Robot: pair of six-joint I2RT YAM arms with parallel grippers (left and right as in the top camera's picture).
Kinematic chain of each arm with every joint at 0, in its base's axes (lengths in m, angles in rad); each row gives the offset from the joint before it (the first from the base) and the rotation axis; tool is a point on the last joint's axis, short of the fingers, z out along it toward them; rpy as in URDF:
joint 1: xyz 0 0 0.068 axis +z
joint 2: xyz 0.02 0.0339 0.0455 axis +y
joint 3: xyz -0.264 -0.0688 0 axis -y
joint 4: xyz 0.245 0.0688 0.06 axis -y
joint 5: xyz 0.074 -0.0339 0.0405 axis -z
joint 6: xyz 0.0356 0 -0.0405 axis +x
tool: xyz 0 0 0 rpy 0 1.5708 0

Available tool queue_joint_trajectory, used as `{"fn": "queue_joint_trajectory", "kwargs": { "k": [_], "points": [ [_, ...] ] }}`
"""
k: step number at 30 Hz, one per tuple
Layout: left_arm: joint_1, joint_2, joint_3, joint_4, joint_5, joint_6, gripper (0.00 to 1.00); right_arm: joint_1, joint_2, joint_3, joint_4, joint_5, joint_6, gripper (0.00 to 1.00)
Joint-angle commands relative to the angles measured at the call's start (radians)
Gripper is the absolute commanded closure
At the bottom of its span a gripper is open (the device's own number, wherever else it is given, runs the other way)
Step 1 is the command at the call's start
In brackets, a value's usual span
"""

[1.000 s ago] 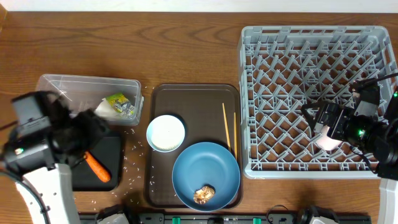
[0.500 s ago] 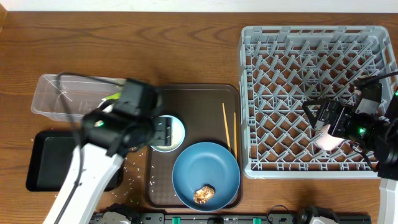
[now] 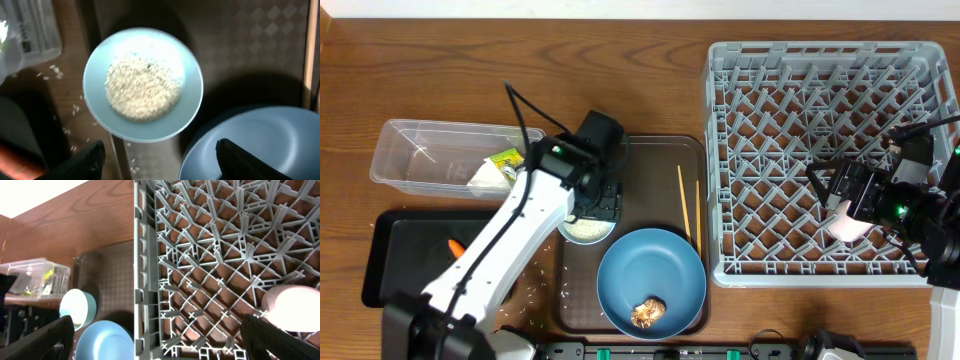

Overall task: Sort waste into correct bins and load items into the dishwasher rack
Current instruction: 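Move the left gripper back to the blue plate on the tray, then grasp the rim of the blue plate with the left gripper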

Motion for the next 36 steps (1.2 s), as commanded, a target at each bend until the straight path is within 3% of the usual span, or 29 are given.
{"fn": "queue_joint_trajectory", "kwargs": {
  "k": [1,6,13,17,23,32,36],
  "points": [
    [-0.008,0.016,0.013,0.010,0.018,-0.002,0.28,0.008,0.002,0.007,0.002,0.000,0.012,0.01],
    [-0.042,0.016,0.013,0.019,0.021,-0.002,0.29,0.008,0.002,0.007,0.001,0.000,0.011,0.01],
    [-0.200,0.016,-0.011,-0.035,0.039,-0.010,0.31,0.008,0.001,0.007,-0.018,0.000,0.011,0.01],
    [-0.277,0.016,-0.049,-0.154,-0.038,-0.170,0.32,0.008,0.001,0.007,-0.027,0.003,0.011,0.01],
    [-0.288,-0.013,-0.098,-0.253,-0.061,-0.336,0.32,0.008,0.002,0.007,-0.016,0.015,0.011,0.01],
    [-0.288,-0.206,-0.357,-0.059,0.110,-0.353,0.32,0.008,0.004,0.007,-0.024,0.030,0.011,0.01],
    [-0.288,-0.264,-0.459,0.031,0.116,-0.390,0.32,0.008,0.010,0.007,-0.020,0.030,0.011,0.01]
  ]
}}
